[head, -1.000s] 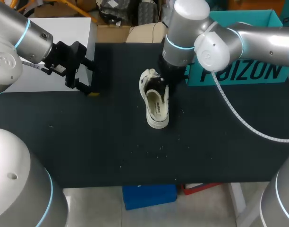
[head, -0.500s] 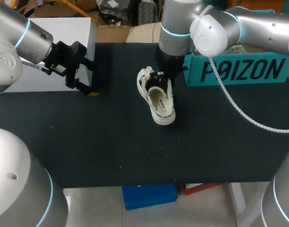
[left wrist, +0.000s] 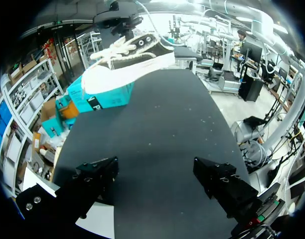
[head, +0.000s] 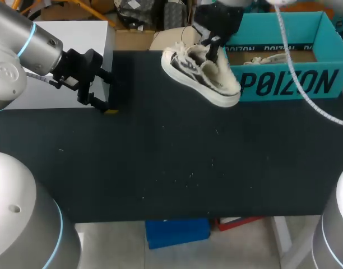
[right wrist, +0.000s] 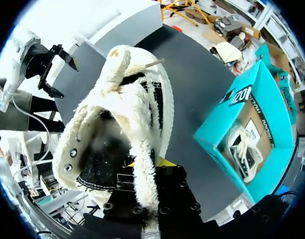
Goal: Take the shoe out of the shoebox, open the shoe tongue, remove and reinsert the insole, then place the shoe into the shoebox
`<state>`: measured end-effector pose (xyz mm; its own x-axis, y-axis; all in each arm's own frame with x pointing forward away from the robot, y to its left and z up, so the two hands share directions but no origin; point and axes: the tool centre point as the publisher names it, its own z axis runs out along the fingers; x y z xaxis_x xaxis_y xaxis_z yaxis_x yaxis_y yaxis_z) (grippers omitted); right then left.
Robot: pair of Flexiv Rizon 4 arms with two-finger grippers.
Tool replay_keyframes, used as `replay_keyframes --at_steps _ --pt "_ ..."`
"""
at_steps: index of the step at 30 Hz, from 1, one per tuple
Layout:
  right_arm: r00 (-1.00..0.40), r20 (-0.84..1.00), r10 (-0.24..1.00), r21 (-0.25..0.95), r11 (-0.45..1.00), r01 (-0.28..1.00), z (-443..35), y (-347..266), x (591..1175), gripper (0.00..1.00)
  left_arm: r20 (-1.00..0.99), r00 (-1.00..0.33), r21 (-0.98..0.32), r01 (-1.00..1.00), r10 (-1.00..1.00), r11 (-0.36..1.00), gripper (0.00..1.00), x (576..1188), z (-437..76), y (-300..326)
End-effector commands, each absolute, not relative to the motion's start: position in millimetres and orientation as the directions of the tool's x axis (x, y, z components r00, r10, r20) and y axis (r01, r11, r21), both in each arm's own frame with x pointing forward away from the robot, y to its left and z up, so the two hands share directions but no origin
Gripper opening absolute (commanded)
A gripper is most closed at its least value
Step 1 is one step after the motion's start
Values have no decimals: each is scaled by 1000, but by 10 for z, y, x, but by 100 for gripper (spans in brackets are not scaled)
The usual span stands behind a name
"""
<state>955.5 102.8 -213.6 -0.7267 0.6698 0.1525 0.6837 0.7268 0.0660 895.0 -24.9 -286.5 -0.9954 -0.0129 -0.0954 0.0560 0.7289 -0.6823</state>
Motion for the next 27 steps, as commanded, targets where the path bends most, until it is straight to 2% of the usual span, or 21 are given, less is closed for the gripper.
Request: replay_keyframes --at_steps 1,21,27 --pt "-981 196 -3 -162 986 -36 -1245 921 9736 0 -99 -995 -683 57 -15 728 100 8943 -2877 -251" --pt "-981 196 -3 -162 986 -36 -1245 921 9736 0 -99 -995 -683 57 -15 728 100 8943 -2877 -251" --pt "-991 121 64 -120 992 50 -1343 817 9911 0 -99 -995 -683 57 -15 728 100 8943 -2877 -251"
